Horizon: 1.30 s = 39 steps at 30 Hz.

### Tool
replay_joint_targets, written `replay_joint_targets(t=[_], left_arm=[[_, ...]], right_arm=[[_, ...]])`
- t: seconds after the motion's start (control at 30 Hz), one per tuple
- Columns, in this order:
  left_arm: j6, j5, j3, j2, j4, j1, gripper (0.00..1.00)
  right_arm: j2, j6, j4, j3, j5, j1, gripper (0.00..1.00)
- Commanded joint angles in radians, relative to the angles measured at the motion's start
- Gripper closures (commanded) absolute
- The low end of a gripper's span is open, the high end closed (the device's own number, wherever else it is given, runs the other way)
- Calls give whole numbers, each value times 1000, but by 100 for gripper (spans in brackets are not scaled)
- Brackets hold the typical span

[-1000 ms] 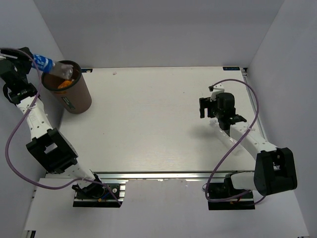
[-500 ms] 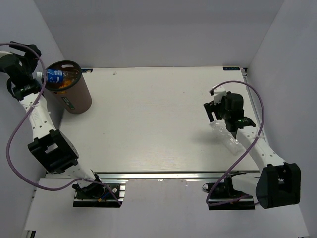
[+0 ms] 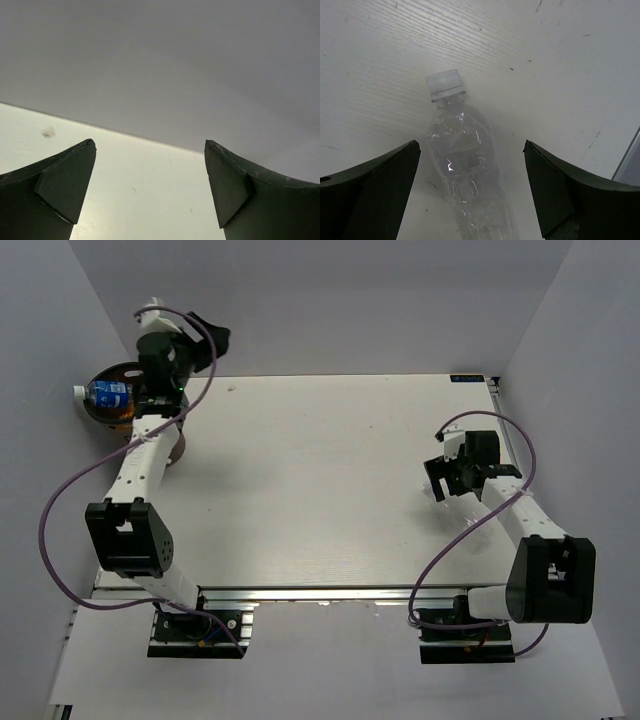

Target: Put the plastic bottles in the bin

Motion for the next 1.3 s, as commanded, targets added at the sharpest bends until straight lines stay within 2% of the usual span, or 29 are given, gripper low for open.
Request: replay_joint_targets(t=[0.0,0.13,0.17,0.3,0.43,0.47,0.5,0.57,0.63,0.67,0.77,0.87,0.97,1.13,1.27], left_arm=[[14,67,-52,-2,46,-77,2],[14,107,-171,-26,84,-103,2],[14,106,-235,-38,110,-103,2],[53,77,-326,-74,91,-103,2],[67,75,-335,-72,43,-103,2],[66,81,-340,-75,49,-103,2],[55,86,-352,-80,57,-103,2],[31,107,-369,-94,87,-103,2],[12,139,-398,-104,129,-103,2],[3,156,-404,-107,143,-103,2],[-51,236,-421,-98,193,-109,2],[-94,254,-434,-91,235,-144,2],[-123,273,-454,-84,282,-201,2],[-154,271,-477,-77,347,-319,2],[-167,241,-473,-72,360,-377,2]], right_arm=[[22,32,-29,-3,-33,-23,11],[77,52,3,-25,50,-34,11],[108,49,4,-22,49,-34,11],[195,78,-37,6,-11,-34,13],[246,103,-39,-2,-48,-34,29],[261,116,-45,13,-40,-36,37],[265,120,-51,23,-39,-36,40],[263,127,-63,44,-57,-34,56],[249,132,-65,50,-106,-36,64],[226,132,-54,49,-126,-34,71],[164,123,-17,41,-245,-34,78],[104,123,97,8,-492,-14,77],[82,158,182,4,-588,38,77],[140,302,388,75,-583,191,76],[232,371,467,170,-514,294,76]])
